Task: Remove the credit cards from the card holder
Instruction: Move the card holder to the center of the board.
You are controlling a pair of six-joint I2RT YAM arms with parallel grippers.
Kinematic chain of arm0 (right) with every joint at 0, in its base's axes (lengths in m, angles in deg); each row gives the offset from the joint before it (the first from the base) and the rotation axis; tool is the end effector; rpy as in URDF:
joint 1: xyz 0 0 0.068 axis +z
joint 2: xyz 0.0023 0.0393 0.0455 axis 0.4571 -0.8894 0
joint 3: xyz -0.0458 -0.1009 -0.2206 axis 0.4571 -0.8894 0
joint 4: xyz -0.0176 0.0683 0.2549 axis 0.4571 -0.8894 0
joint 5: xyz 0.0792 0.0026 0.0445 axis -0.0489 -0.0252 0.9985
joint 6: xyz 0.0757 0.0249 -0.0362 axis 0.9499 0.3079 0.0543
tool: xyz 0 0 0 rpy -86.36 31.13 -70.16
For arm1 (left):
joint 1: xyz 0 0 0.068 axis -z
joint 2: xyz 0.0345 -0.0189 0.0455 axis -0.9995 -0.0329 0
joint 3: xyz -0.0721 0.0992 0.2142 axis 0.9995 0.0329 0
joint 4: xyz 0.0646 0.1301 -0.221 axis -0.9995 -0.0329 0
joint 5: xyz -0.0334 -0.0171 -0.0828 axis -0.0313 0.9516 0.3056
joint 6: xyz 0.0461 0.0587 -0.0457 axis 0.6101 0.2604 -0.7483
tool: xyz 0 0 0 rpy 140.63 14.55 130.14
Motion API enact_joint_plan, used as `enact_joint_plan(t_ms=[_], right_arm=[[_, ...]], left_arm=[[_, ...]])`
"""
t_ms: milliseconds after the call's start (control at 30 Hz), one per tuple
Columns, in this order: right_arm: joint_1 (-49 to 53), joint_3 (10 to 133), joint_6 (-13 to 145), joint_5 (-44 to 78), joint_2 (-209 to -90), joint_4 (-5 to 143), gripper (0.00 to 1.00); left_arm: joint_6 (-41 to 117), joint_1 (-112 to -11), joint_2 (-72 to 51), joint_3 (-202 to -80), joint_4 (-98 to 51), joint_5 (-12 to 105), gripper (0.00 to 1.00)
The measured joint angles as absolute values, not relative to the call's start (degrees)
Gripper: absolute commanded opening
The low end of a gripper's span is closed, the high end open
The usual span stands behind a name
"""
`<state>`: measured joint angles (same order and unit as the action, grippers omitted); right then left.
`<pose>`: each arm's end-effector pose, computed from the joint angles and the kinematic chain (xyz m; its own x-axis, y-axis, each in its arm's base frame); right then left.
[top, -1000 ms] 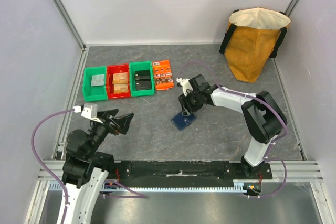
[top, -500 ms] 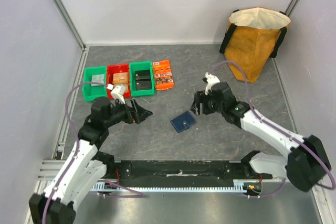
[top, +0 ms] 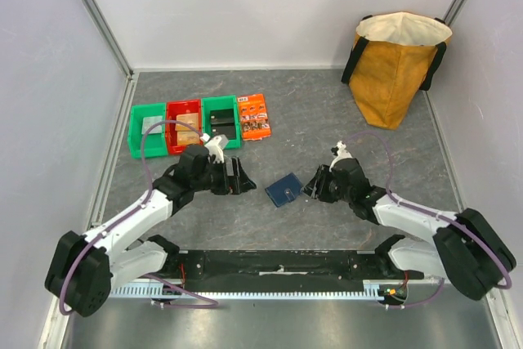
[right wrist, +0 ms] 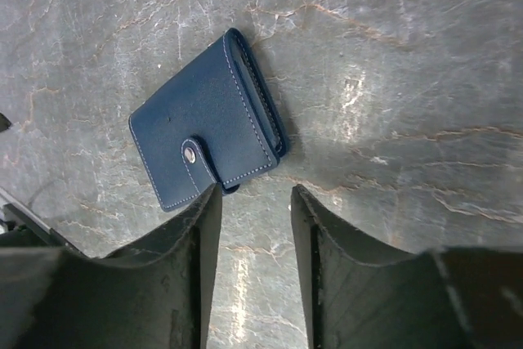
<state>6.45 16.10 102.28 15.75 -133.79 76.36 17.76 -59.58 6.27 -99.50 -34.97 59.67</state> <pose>0.2100 0.1504 0.1033 -0.8024 0.2792 -0.5275 -0.1067 0.8025 0.5870 0.2148 -0.1492 0.1644 -0.8196 -0.1145 -0.5613 0.3157 0.7274 -0.6093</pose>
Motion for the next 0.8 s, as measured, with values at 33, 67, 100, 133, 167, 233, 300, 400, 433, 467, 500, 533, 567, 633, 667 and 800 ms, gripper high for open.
enact_joint_plan(t_ms=[33,67,100,133,167,233,300,400,433,467,500,533,567,633,667,800], right_arm=[[6.4,16.1,102.7,16.3,-135.4,77.9,0.38],[6.4,16.1,103.0,16.9,-136.9,79.1,0.35],[6.4,16.2,103.3,17.3,-138.4,80.1,0.31],[6.4,16.5,103.3,17.8,-140.2,81.0,0.29],[6.4,16.8,103.3,18.2,-141.7,81.5,0.26],[6.4,18.0,103.2,18.9,-145.0,82.2,0.20],[6.4,19.9,102.7,19.7,-147.7,82.6,0.19],[6.4,24.8,100.9,21.0,-152.4,83.2,0.18],[6.4,26.5,100.0,21.6,-154.1,83.2,0.18],[6.4,28.2,99.1,22.3,-155.8,83.2,0.19],[6.4,30.7,97.8,23.2,-158.0,83.1,0.18],[6.4,32.5,96.8,24.0,-159.7,82.9,0.18],[6.4,34.1,96.0,24.7,-161.1,82.7,0.19],[6.4,37.2,94.1,26.4,-163.2,81.8,0.24],[6.4,37.9,93.6,26.8,-163.4,81.5,0.29],[6.7,39.0,90.8,27.4,-162.2,79.1,0.46]], left_arm=[[17.5,-59.1,5.3,-99.5,-34.7,59.2,0.92],[17.3,-58.6,4.5,-99.5,-34.5,58.9,0.92],[17.1,-58.1,3.7,-99.5,-34.2,58.4,0.92],[16.9,-57.6,2.9,-99.5,-33.9,57.9,0.92],[16.7,-57.1,2.1,-99.7,-33.7,57.6,0.91],[16.5,-56.3,0.7,-100.1,-33.2,57.1,0.91],[16.4,-55.8,-0.9,-100.9,-32.6,56.4,0.90],[16.1,-55.5,-2.9,-101.7,-31.6,55.6,0.88],[16.0,-55.4,-3.4,-101.9,-31.4,55.1,0.88],[15.9,-55.4,-3.9,-102.1,-31.2,54.7,0.86],[15.6,-55.4,-4.4,-102.2,-31.1,54.1,0.85],[15.3,-55.4,-4.8,-102.2,-30.9,53.7,0.84],[15.0,-55.4,-5.2,-102.2,-30.8,53.3,0.83],[13.9,-55.4,-6.2,-102.2,-30.4,53.0,0.81],[13.2,-55.4,-6.7,-102.2,-30.3,52.7,0.81],[10.3,-54.2,-8.5,-102.2,-29.4,52.0,0.78]])
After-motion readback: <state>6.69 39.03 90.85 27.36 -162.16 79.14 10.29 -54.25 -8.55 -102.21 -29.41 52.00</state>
